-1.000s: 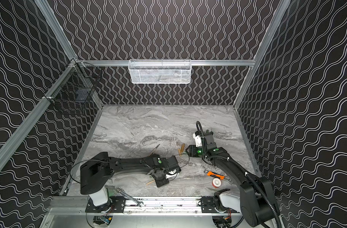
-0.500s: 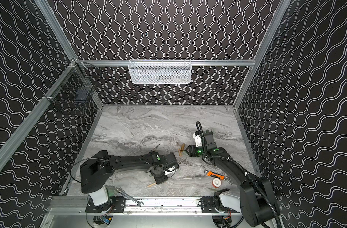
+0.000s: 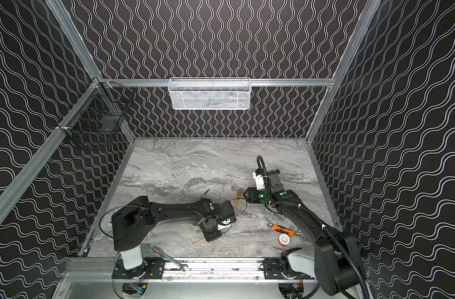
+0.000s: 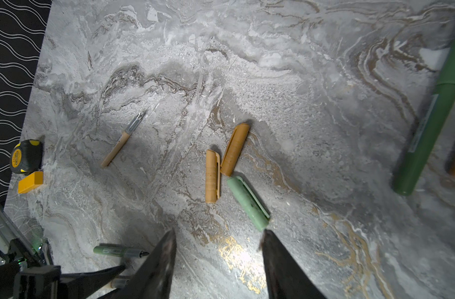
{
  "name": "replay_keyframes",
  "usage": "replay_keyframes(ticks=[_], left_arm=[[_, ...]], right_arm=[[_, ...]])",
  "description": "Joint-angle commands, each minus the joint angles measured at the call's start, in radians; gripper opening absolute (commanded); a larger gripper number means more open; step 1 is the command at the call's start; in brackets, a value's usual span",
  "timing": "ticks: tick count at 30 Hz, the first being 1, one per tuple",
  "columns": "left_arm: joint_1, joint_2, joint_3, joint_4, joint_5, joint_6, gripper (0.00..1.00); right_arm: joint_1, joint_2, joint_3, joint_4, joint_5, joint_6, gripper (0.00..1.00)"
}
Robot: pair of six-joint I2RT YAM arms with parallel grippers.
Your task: Insert the pens into the pen caps
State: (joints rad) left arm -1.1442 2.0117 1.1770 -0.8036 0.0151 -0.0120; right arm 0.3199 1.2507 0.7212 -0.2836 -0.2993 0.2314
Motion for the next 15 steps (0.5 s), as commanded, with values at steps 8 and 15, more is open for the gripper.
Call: replay_keyframes(ticks=[8,15], left_arm=[[-0.041,0.042,0.068,0.012,0.064,0.015,0.18],[-0.046,0.069,0.14,0.046,0.069,0.027,0.11]], right_arm=[[-0.035,0.009,0.051,-0.039,0.056,-0.002,0.56],[-0.125,-0.04,0.005,-0.036,0.072,0.023,0.56]])
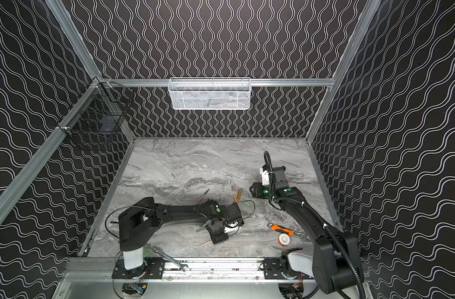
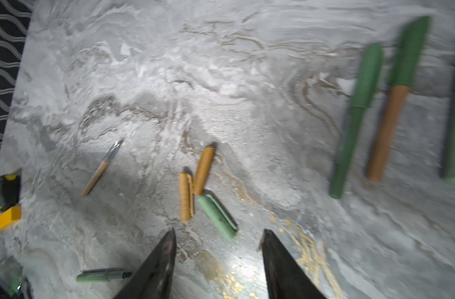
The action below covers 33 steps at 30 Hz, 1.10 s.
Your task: Insert the pens into the pen caps
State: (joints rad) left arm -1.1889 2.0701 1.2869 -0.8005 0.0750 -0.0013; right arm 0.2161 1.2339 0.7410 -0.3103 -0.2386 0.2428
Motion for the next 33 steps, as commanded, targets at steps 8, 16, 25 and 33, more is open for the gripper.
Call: replay_keyframes(ticks=[8,16,25,33], left_arm=[[-0.002,0.034,0.102,0.039,-0.027,0.047,0.4],[0.005,-0.043,-0.051,0.073,-0.042,0.022,0.6],[0.005,-0.048,-0.13,0.13,-0.022,0.009,0.48],[-0.001,-0.025,-0.13,0.149,0.022,0.019,0.3]], right_arm=[[-0.045,-0.047,-0.037,-0.009,-0.007,0.01,0.56],[-0.046,-0.042,-0.037,0.002,-0.033,0.004,0.56],[-0.044,-0.045,-0.04,0.008,-0.102,-0.009,0.65],[-0.043,-0.029,-0.041,-0.001,-0.108,-0.014,0.73]])
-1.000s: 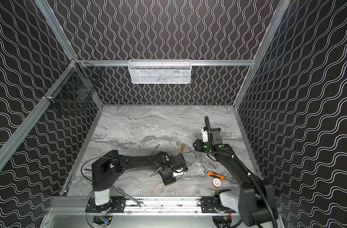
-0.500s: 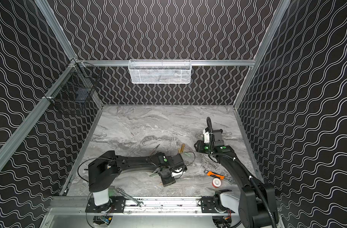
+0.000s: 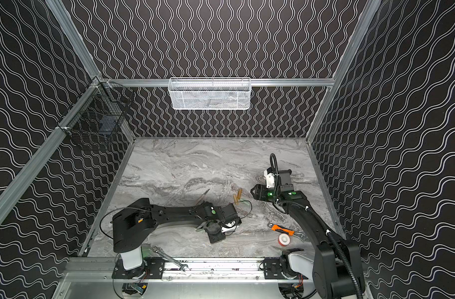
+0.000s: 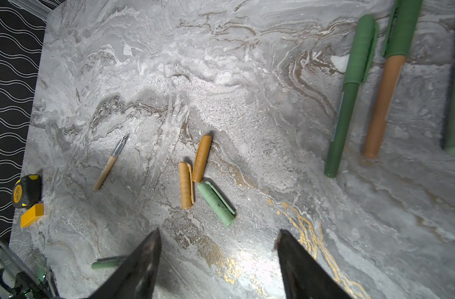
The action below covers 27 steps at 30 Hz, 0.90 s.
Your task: Insert the pens into the pen caps
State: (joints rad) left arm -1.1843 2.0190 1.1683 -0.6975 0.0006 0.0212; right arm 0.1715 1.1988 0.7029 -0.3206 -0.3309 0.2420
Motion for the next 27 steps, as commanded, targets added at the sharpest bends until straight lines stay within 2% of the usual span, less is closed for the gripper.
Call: replay_keyframes(ticks=[1,7,13,20,27], left_arm=[[-0.007,0.028,-0.01,0.048,0.099,-0.002,0.29],[-0.008,0.009,-0.016,0.062,0.138,0.002,0.21],[0.014,-0.074,-0.017,0.028,0.206,0.006,0.18],[0.118,-0.246,-0.033,-0.074,0.255,0.007,0.17],[0.275,-0.45,-0.057,-0.134,0.31,-0.004,0.18]], right_arm=[[0.003,0.01,-0.003,0.01,-0.016,-0.015,0.73],[0.029,0.042,-0.001,0.007,-0.013,-0.029,0.73],[0.113,0.097,0.022,-0.016,0.063,-0.047,0.73],[0.224,0.176,0.074,-0.065,0.19,-0.056,0.73],[0.305,0.294,0.156,-0.124,0.282,-0.094,0.69]])
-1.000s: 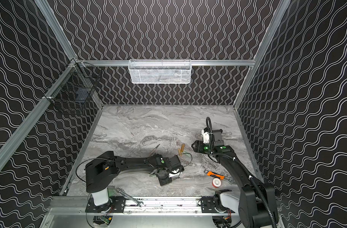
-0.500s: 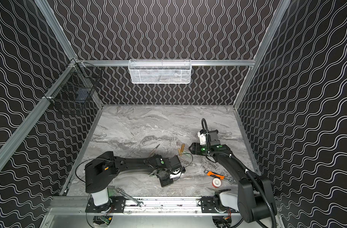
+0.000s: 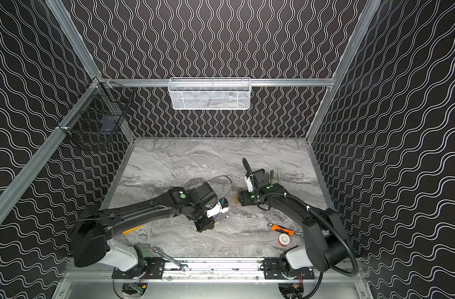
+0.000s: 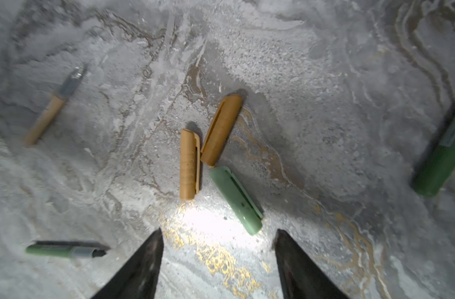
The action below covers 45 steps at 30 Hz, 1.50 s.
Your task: Insert the pens into the pen caps
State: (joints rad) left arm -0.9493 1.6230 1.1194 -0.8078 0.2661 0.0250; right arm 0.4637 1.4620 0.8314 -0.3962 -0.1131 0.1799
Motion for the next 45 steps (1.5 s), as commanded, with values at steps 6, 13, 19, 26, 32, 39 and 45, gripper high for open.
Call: replay_keyframes(ticks=[6,13,19,26,32,39,45], left_arm=[[0.158,-0.202,-0.052,-0.002,0.119,0.002,0.19],[0.236,-0.298,-0.092,0.007,0.219,0.026,0.19],[0.268,-0.322,-0.11,0.025,0.277,0.047,0.2],[0.287,-0.325,-0.141,0.073,0.324,0.045,0.18],[0.298,-0.327,-0.153,0.092,0.341,0.043,0.17],[0.304,-0.319,-0.147,0.097,0.339,0.035,0.17],[0.306,-0.319,-0.15,0.151,0.319,-0.022,0.17]], right_arm=[[0.021,0.124,0.089,-0.093,0.121,-0.081,0.61],[0.055,0.193,0.11,-0.103,0.165,-0.081,0.52],[0.106,0.269,0.159,-0.14,0.237,-0.068,0.49],[0.119,0.335,0.211,-0.175,0.255,-0.068,0.35],[0.12,0.35,0.227,-0.193,0.257,-0.071,0.21],[0.12,0.325,0.197,-0.175,0.227,-0.053,0.14],[0.12,0.262,0.15,-0.151,0.19,-0.027,0.11]])
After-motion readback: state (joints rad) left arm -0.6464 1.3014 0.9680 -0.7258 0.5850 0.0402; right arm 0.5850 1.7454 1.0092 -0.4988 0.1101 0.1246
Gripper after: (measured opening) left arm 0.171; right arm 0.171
